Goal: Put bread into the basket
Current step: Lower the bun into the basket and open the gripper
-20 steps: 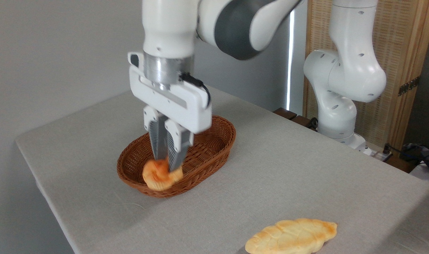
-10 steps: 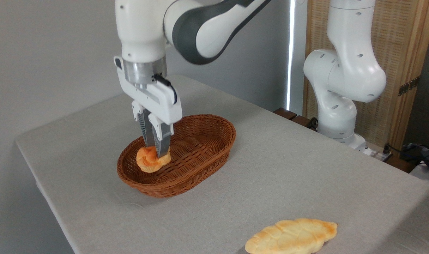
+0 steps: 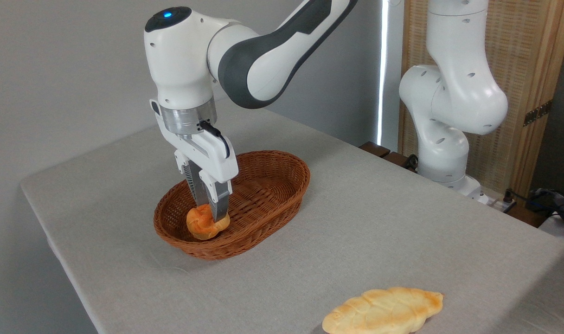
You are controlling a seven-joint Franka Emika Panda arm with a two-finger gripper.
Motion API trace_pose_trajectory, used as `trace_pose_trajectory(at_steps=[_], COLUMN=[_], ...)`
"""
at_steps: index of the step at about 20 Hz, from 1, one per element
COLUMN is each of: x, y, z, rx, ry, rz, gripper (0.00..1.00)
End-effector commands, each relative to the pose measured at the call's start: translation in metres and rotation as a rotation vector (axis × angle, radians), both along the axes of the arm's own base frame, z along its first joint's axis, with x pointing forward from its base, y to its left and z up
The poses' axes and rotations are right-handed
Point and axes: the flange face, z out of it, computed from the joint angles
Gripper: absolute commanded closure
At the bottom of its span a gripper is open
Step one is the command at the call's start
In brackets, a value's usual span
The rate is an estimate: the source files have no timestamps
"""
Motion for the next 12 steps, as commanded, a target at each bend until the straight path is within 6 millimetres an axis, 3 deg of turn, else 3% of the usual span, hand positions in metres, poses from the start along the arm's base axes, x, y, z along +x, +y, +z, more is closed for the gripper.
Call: trace_pose_trajectory(at_steps=[1,8,12], x=[0.000,0.000,-0.004], y=[-0.001,-0.001,-0.009], z=[0.005,0.011,0.026], rx=[-0.009,-0.010,-0.005], ry=[-0.003,-0.010,-0.040], rz=[0.006,0.002,-0.022], gripper=[0.03,0.00,0.00])
